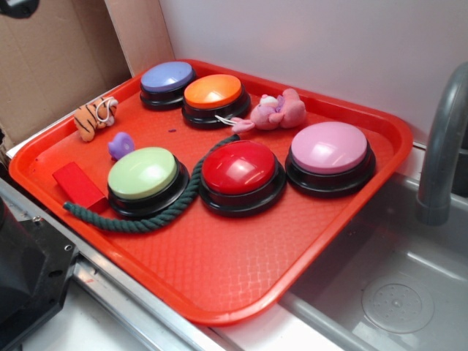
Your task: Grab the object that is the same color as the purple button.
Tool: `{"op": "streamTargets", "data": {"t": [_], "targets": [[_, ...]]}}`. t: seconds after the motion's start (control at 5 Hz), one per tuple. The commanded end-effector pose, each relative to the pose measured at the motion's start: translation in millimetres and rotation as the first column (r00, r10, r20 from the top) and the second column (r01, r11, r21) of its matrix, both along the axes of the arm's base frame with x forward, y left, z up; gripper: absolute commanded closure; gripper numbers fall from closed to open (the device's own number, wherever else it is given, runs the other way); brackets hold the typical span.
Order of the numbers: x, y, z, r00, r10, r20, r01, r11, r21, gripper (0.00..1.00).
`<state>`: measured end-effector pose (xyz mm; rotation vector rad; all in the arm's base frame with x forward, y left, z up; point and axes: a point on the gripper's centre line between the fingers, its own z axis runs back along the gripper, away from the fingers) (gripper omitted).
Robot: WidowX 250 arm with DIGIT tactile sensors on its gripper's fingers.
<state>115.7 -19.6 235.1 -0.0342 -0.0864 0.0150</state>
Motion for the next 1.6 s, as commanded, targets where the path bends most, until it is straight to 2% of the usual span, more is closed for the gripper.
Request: {"op": "streamTargets", "data": {"t": [0.0,0.2,0.4,0.6,0.8,1.2,1.4], "targets": [[0,0,0,1.000,0.000,0.000,0.000,1.000,0.000,0.00],[6,23,-19,0.979,0.203,0.026,-0.203,0.979,-0.022,0.00],[14,40,-36,0.928,0.369,0.051,-0.368,0.929,-0.032,0.00],[22,58,-58,0.853,0.514,0.088,-0.516,0.856,-0.001,0.00],[36,83,-95,0.741,0.663,0.101,-0.666,0.746,-0.014,0.00],[55,104,-148,0.665,0.738,0.115,-0.744,0.669,0.008,0.00],[64,107,-171,0.652,0.744,0.147,-0.757,0.650,0.069,0.00]]}}
